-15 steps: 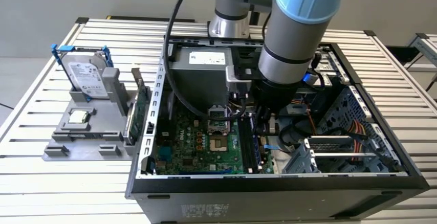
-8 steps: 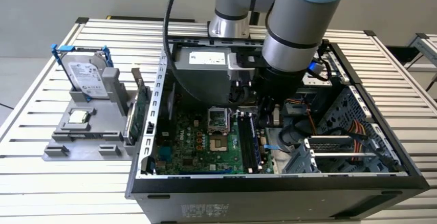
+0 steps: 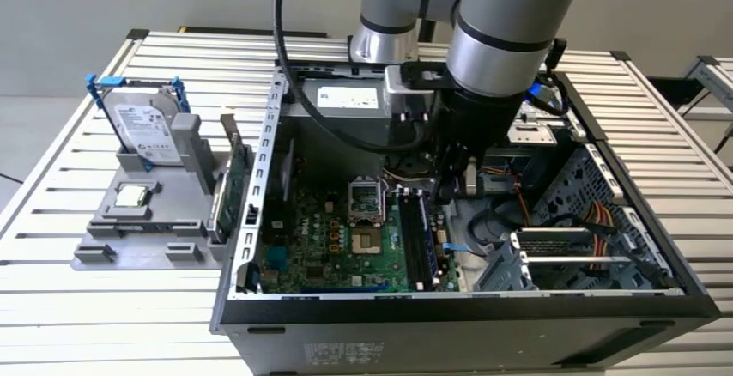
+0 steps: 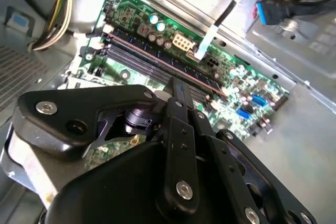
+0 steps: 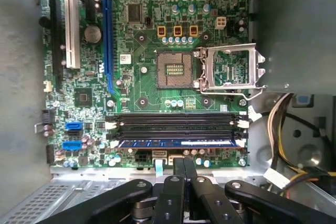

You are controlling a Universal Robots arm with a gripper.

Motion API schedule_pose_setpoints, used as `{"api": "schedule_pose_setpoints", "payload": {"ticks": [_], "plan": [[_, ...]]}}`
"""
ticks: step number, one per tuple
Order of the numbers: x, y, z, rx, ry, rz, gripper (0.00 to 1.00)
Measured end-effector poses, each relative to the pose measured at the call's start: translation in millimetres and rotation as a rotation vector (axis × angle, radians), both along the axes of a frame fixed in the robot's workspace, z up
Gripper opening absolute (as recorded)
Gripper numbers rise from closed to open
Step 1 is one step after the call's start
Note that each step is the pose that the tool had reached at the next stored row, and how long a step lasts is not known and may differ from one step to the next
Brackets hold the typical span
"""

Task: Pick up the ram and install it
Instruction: 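Press down the ram until it locks into place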

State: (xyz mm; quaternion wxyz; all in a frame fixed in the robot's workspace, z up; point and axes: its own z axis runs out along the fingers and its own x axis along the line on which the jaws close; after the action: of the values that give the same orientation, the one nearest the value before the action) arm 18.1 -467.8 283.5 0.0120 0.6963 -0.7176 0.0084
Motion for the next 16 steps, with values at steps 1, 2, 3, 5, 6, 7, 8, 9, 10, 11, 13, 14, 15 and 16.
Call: {"api": "schedule_pose_setpoints", "payload": {"ticks": [1,2,3,5,6,7,8,9,10,11,13,14,15,16], "plan": [[0.0,0.0,4.5,0.0001,0.0002,0.000,0.00],[0.0,0.0,9.4,0.0001,0.0005,0.000,0.00],[0.0,0.0,13.9,0.0000,0.0009,0.000,0.00],[0.0,0.0,23.2,-0.0001,0.0016,0.000,0.00],[0.0,0.0,32.9,0.0001,0.0020,0.000,0.00],[0.0,0.0,35.2,0.0001,0.0022,0.000,0.00],[0.0,0.0,37.0,0.0000,0.0023,0.000,0.00],[0.0,0.0,38.5,0.0001,0.0023,0.000,0.00],[0.0,0.0,40.1,0.0000,0.0024,0.000,0.00],[0.0,0.0,41.5,0.0001,0.0024,0.000,0.00],[0.0,0.0,43.5,-0.0001,0.0026,0.000,0.00],[0.0,0.0,43.5,0.0002,0.0026,0.000,0.00],[0.0,0.0,43.5,0.0001,0.0026,0.000,0.00],[0.0,0.0,43.5,0.0002,0.0026,0.000,0.00]]}}
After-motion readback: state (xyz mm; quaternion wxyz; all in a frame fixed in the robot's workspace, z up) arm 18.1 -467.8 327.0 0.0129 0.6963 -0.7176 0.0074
